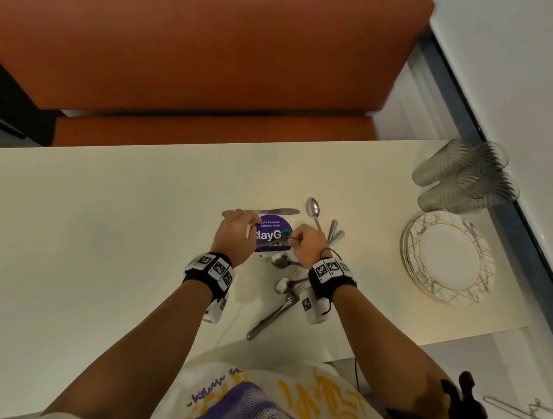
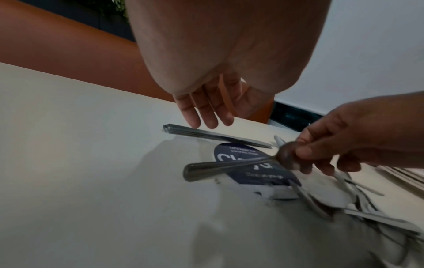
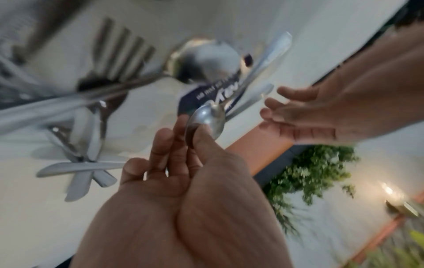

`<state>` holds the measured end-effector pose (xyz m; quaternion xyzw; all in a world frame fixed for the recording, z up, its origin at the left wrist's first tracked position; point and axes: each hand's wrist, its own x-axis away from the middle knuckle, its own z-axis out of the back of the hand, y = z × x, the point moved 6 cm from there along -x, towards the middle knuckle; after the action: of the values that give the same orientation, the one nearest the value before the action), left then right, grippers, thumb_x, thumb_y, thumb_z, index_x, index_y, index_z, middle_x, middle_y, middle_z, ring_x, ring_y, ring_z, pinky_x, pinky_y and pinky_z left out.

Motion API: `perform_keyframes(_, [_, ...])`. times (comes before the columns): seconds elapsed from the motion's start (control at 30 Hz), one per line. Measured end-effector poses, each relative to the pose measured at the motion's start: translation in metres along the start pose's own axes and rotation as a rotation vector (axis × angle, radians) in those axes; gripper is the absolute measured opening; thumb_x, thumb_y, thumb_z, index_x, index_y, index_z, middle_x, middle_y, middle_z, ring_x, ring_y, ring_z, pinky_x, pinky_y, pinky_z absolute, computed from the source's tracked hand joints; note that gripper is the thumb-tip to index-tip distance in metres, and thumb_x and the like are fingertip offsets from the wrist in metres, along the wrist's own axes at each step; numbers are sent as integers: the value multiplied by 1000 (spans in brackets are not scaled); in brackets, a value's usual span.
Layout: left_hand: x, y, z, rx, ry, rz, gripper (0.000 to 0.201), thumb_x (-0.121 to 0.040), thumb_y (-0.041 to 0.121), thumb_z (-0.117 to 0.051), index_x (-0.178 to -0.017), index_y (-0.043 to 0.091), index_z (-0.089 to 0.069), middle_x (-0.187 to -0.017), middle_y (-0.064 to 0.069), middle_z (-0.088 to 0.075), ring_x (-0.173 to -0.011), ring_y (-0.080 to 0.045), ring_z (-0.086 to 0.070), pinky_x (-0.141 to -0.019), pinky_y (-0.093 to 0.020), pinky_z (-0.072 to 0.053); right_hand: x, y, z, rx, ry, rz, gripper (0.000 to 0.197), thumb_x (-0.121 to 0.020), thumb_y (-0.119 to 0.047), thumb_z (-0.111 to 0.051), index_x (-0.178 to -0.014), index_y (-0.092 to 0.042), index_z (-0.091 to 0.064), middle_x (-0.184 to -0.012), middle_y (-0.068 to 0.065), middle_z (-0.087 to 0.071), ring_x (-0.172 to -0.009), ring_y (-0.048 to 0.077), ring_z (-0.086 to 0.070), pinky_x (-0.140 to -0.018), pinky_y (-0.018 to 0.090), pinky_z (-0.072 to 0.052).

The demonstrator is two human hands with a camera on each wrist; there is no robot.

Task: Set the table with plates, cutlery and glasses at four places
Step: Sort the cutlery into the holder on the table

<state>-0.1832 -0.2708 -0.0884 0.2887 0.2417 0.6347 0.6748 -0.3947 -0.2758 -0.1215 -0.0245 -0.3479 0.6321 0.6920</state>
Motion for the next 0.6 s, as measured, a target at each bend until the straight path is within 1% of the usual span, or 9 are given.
perform_keyframes(0.07, [3,6,-2,44,-52,40,28,-96,16,-64,-124,16,-66,-120,-1,-68,-109,-17,-61,-84,-27,-49,5,-13,14,-112,60,54,9,-95,-22,-63,-88,-26,-60,-87,-6,-64,-80,12,-61,-68,20,-45])
perform_keyframes(0.13, [4,14,-5,114,-124,53,34,-98,21,-62,-131,20,-63,-121,3,-71,-108,-14,-65,-87,-28,-51,11,-33,31,-204,124,137,2,-97,-20,-64,-95,-19,-65,-84,-10,-62,-75,4,-57,-63,6,-37])
perform_keyframes(0.23, [6,28,-6,215,-190,37,30,-102,23,-55,-131,22,-63,-107,3,-74,-97,-16,-69,-83,-31,-56,18,-60,55,-307,204,244,9,-97,-17,-65,-101,-11,-69,-79,-16,-59,-71,-8,-56,-64,0,-38])
perform_keyframes(0.3, [9,33,-5,280,-187,62,21,-106,21,-48,-118,21,-66,-90,4,-70,-83,-18,-68,-73,-26,-53,21,-72,65,-384,236,266,14,-96,-20,-66,-104,-8,-69,-82,-9,-64,-72,-12,-58,-63,0,-39])
perform_keyframes(0.33, [10,34,-4,292,-170,81,19,-108,21,-46,-111,23,-64,-88,3,-68,-80,-17,-67,-68,-22,-50,22,-75,66,-416,246,256,18,-96,-25,-66,-107,-11,-69,-85,-7,-66,-71,-9,-59,-62,1,-40])
perform_keyframes(0.4, [13,28,-1,298,-127,142,19,-109,22,-44,-105,24,-63,-95,-1,-69,-81,-14,-66,-65,-18,-48,23,-75,63,-475,231,205,27,-96,-37,-65,-114,-17,-66,-89,-5,-68,-73,-3,-61,-57,3,-43])
perform_keyframes(0.47, [18,17,1,334,-87,231,22,-108,21,-45,-106,19,-67,-102,-4,-70,-84,-12,-66,-64,-15,-49,24,-66,50,-491,190,148,31,-97,-43,-61,-117,-19,-64,-94,-6,-70,-80,3,-67,-57,7,-48])
perform_keyframes(0.53, [24,6,3,376,-56,312,25,-107,19,-47,-111,14,-71,-98,-3,-68,-79,-8,-63,-59,-7,-44,26,-53,32,-404,133,132,24,-99,-33,-61,-116,-17,-66,-94,-7,-67,-85,9,-67,-61,12,-51])
perform_keyframes(0.6, [31,-4,4,408,-46,369,26,-106,18,-47,-109,14,-73,-91,-1,-66,-73,-10,-59,-59,-9,-42,27,-40,11,-213,71,147,18,-96,-20,-63,-114,-17,-67,-97,-2,-66,-90,16,-66,-68,18,-51])
